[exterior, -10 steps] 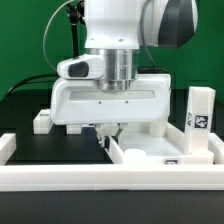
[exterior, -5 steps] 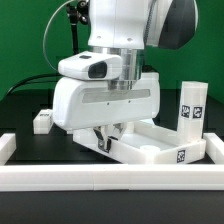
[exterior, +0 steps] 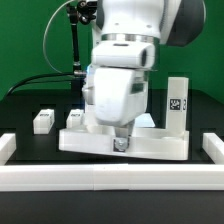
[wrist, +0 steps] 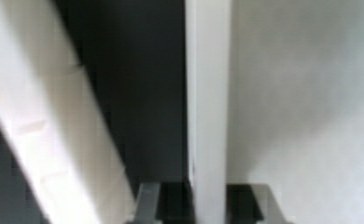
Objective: Assemble desk
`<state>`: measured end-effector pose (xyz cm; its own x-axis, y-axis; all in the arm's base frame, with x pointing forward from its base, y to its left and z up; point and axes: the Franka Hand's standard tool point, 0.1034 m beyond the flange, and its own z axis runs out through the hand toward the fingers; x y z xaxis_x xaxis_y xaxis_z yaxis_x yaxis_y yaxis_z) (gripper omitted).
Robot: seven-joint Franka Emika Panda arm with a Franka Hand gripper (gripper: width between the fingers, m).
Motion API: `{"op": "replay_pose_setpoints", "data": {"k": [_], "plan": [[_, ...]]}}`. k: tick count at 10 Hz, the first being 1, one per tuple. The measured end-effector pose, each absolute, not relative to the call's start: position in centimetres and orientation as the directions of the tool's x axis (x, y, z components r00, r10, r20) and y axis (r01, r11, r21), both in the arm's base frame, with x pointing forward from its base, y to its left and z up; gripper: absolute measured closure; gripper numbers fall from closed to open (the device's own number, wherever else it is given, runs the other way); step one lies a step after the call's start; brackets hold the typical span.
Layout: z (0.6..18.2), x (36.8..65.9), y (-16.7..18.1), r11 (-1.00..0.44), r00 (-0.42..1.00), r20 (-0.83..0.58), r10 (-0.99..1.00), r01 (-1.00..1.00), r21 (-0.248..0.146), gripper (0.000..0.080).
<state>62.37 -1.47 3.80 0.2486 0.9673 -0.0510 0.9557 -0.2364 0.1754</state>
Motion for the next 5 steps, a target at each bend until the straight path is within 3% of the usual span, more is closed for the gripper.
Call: {"op": "replay_pose_setpoints", "data": {"k": [5], "plan": [[3.61, 62.24, -2.09, -0.168, 0.184, -0.082, 0.979, 0.971, 0.171, 0.0739]]}}
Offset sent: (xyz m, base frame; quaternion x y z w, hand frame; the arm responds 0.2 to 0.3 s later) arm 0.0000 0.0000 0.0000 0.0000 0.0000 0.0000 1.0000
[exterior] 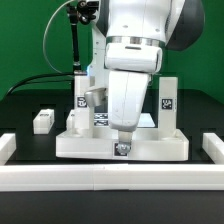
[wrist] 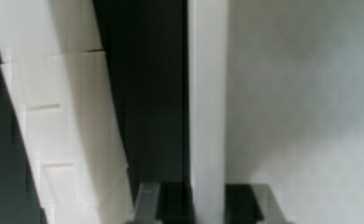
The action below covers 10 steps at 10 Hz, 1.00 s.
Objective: Assemble desk
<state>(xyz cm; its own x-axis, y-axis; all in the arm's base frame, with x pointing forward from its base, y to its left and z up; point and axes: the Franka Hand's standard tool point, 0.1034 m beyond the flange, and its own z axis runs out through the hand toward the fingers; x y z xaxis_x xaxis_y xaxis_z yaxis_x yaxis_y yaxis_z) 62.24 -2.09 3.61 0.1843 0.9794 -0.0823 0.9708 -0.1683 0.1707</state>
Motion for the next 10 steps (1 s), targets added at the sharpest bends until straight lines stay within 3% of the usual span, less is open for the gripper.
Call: {"op": "replay_pose_setpoints", "data": {"k": [2, 4, 7, 10], "plan": [[3.6, 62.4, -1.8, -0.179, 0.195, -0.081, 0.977, 0.969, 0.17, 0.0739], [3.9, 64.6, 1.1, -0.169, 0.183, -0.061, 0.981, 0.967, 0.189, 0.0739], [3.5, 65.8, 3.2, -0.102, 0.118, -0.067, 0.991, 0.975, 0.197, 0.0739], [3.3, 65.9, 3.3, -0.083, 0.101, -0.098, 0.99, 0.981, 0.176, 0.0739]]}}
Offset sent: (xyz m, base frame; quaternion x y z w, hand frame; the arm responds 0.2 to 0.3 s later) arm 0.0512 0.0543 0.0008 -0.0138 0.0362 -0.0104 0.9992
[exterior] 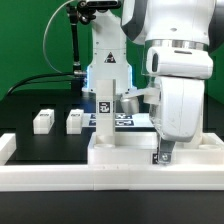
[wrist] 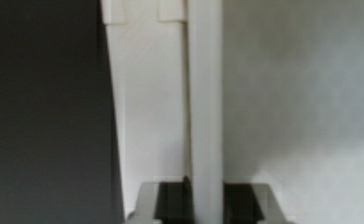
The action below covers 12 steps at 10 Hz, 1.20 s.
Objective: Assemble desk
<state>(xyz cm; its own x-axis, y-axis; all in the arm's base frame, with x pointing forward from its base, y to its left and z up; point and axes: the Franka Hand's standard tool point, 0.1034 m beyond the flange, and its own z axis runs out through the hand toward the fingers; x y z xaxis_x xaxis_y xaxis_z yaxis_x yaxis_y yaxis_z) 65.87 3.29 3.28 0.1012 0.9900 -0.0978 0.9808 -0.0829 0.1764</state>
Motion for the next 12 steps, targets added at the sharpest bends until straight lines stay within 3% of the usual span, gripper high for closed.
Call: {"op": "replay_pose_setpoints", "data": {"k": [1, 2, 3, 4, 5, 6, 7, 12], "plan": [[3.28, 65.86, 3.22, -0.081, 0.1, -0.102, 0.99, 0.981, 0.177, 0.0739], [3.27, 65.85, 3.08, -0.084, 0.103, -0.102, 0.989, 0.981, 0.177, 0.0646], [3.27, 65.85, 3.04, -0.085, 0.104, -0.102, 0.989, 0.981, 0.177, 0.0646], [3.27, 65.85, 3.02, -0.085, 0.104, -0.102, 0.989, 0.981, 0.177, 0.0463], [3.27, 65.85, 2.98, -0.086, 0.105, -0.102, 0.989, 0.981, 0.177, 0.0463], [3.26, 65.85, 2.93, -0.086, 0.106, -0.102, 0.989, 0.98, 0.177, 0.0279], [3.26, 65.86, 2.9, -0.087, 0.106, -0.102, 0.989, 0.98, 0.177, 0.0191], [3.26, 65.86, 2.71, -0.09, 0.109, -0.102, 0.989, 0.98, 0.176, 0.0151]]}}
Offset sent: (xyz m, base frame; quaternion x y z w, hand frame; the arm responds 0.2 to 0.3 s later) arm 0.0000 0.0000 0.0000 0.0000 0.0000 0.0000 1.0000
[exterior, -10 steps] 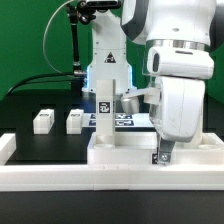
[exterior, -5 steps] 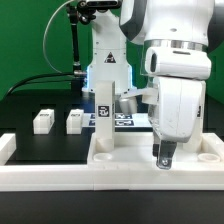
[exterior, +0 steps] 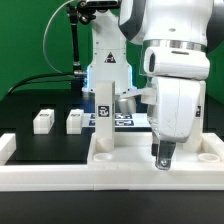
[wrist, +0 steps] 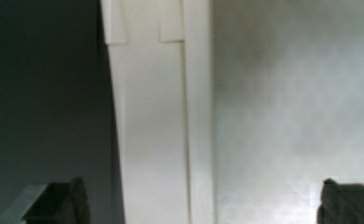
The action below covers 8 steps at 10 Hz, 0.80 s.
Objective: Assemble desk
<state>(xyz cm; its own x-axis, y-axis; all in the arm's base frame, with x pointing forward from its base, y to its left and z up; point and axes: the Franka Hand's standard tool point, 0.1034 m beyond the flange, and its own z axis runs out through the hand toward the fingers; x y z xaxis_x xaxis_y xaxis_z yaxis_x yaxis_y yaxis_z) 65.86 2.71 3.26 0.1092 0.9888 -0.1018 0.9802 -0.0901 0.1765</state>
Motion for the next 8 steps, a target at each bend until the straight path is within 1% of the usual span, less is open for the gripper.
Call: {"op": "replay_pose_setpoints", "data": {"k": [2, 3, 5, 6, 7, 8], "plan": [[3.6, 66.0, 2.6, -0.092, 0.112, -0.102, 0.989, 0.979, 0.181, 0.0151], [5.0, 66.0, 2.1, -0.116, 0.135, -0.108, 0.985, 0.979, 0.167, 0.0151], [10.6, 66.2, 0.1, -0.159, 0.178, -0.13, 0.975, 0.977, 0.145, 0.0151], [12.9, 66.7, -1.5, -0.208, 0.227, -0.138, 0.964, 0.968, 0.139, 0.0151], [14.2, 67.2, -2.5, -0.319, 0.34, -0.123, 0.933, 0.934, 0.162, 0.0151], [14.3, 67.8, -2.3, -0.402, 0.423, -0.107, 0.9, 0.898, 0.178, 0.0151]]}}
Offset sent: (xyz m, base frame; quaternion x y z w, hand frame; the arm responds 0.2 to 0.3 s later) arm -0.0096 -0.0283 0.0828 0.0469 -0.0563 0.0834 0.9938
